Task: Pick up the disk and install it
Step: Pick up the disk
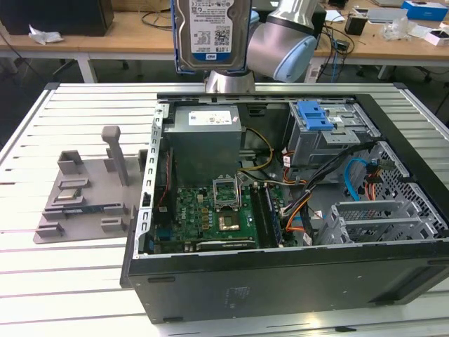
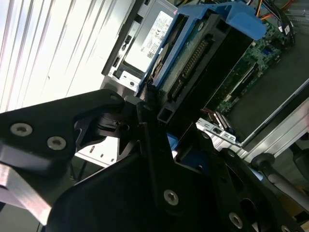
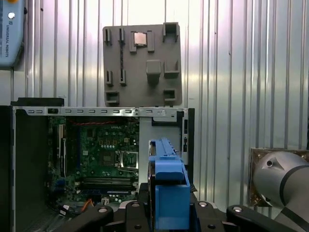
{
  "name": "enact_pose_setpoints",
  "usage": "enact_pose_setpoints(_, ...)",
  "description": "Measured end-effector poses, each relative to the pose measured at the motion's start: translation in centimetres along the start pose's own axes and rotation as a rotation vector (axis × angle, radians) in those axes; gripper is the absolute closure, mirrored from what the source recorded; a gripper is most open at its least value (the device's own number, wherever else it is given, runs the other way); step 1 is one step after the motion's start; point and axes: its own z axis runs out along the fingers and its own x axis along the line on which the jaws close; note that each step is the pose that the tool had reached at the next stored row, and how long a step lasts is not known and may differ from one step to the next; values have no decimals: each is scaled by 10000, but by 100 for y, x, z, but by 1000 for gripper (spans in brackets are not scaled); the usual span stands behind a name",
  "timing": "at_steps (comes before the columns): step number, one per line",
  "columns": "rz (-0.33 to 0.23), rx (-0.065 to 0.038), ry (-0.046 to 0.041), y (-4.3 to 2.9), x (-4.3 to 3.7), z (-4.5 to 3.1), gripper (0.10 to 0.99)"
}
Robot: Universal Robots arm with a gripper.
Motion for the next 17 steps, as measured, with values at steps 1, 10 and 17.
enact_pose_setpoints(1, 0, 0, 0, -1, 11, 2, 722)
enact_pose_setpoints(10, 0, 0, 0, -8, 145, 26, 722)
enact_pose_setpoints(17, 0, -1, 0, -17, 241, 45, 722)
